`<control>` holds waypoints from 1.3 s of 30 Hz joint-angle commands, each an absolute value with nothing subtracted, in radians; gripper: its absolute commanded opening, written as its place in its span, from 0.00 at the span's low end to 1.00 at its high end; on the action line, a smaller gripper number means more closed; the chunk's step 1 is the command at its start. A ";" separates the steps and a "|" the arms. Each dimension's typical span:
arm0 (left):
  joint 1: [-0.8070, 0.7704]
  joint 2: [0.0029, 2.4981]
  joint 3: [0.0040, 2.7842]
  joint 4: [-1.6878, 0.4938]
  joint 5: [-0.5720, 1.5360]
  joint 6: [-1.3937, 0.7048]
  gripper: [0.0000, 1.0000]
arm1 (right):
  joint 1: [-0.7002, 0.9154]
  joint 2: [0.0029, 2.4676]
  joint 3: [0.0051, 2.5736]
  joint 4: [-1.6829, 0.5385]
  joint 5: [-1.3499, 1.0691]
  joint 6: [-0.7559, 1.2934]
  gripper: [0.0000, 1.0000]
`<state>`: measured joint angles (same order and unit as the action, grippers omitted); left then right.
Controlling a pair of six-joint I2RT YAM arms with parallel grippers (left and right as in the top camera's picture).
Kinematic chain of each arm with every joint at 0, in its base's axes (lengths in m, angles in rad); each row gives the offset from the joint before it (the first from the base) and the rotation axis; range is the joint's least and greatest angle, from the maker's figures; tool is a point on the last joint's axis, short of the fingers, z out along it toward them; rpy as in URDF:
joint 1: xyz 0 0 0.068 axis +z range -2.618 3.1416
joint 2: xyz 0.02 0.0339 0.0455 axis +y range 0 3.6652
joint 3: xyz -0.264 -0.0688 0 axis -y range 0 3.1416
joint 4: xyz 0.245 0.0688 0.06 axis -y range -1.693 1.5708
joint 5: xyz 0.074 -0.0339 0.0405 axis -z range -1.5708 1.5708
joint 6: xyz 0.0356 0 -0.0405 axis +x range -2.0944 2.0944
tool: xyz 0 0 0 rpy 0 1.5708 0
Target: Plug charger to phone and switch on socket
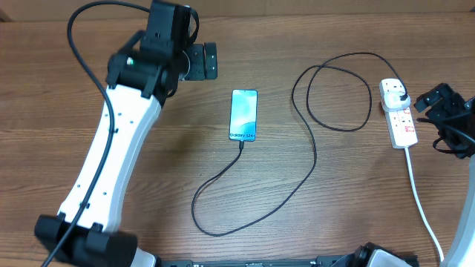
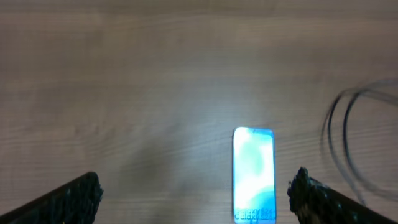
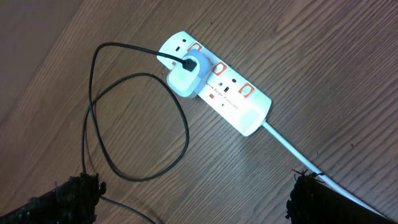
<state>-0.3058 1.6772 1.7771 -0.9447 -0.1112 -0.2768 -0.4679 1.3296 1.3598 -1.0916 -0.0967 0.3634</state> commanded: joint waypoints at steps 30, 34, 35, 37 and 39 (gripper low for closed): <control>-0.180 0.709 0.191 0.546 -0.166 -0.100 1.00 | -0.465 1.332 1.387 -1.085 -0.090 0.367 1.00; -0.144 0.585 0.114 0.577 -0.163 -0.088 1.00 | -0.465 1.332 1.387 -1.085 -0.090 0.367 1.00; -0.138 0.554 0.097 0.581 -0.163 -0.074 1.00 | -0.465 1.332 1.387 -1.085 -0.090 0.367 1.00; -0.131 0.500 0.072 0.580 -0.160 -0.044 1.00 | -0.465 1.332 1.387 -1.085 -0.090 0.367 1.00; -0.128 0.456 0.052 0.580 -0.159 -0.019 1.00 | -0.465 1.332 1.387 -1.085 -0.090 0.367 1.00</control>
<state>-0.1368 0.5091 0.0837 0.5732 -0.1612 -0.0845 -0.4679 1.3300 1.3598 -1.0916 -0.0971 0.3656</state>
